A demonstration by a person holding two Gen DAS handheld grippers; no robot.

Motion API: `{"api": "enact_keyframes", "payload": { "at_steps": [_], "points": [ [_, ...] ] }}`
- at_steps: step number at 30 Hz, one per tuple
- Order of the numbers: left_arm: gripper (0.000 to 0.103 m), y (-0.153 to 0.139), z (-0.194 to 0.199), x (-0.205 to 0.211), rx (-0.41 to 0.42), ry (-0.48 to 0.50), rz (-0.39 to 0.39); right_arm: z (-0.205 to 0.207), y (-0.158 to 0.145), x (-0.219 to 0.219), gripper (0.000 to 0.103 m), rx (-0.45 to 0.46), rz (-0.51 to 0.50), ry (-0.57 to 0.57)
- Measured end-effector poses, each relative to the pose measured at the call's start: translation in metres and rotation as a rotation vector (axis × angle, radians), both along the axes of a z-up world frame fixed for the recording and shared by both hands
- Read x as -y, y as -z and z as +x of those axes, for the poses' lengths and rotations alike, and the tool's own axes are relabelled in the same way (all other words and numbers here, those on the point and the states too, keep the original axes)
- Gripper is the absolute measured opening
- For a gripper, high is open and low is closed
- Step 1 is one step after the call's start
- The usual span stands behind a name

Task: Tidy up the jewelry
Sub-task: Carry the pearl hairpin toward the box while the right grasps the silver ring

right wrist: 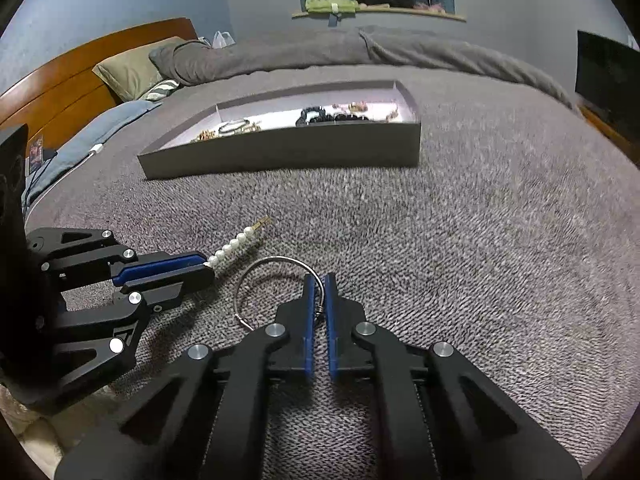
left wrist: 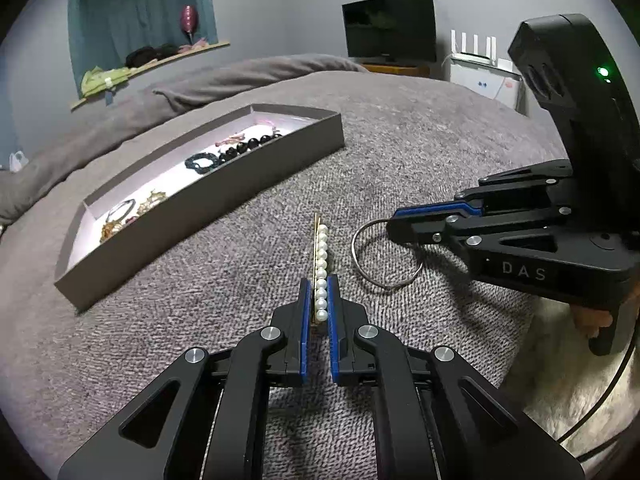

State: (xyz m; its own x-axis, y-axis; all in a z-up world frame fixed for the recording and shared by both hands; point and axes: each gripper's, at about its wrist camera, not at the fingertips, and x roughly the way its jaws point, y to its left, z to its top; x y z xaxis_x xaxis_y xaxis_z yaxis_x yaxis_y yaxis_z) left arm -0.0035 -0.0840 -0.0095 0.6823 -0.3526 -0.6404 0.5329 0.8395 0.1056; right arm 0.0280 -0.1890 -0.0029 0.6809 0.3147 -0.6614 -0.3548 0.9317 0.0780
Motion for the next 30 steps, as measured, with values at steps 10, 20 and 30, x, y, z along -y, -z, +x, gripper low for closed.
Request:
{"api": "enact_keyframes", "payload": {
  "at_steps": [10,20,30],
  "points": [
    [0.009,-0.033,0.016,-0.026,0.064,-0.084,-0.047,0.001,-0.043,0.003,0.005,0.179,0.009,0.047],
    [0.009,-0.078,0.077,-0.075,0.065,-0.204,-0.13,0.059,-0.084,-0.035,0.005,0.232,0.032,0.032],
    [0.009,-0.073,0.16,-0.082,0.012,-0.237,-0.103,0.139,-0.07,-0.073,0.005,0.148,0.066,0.021]
  ]
}}
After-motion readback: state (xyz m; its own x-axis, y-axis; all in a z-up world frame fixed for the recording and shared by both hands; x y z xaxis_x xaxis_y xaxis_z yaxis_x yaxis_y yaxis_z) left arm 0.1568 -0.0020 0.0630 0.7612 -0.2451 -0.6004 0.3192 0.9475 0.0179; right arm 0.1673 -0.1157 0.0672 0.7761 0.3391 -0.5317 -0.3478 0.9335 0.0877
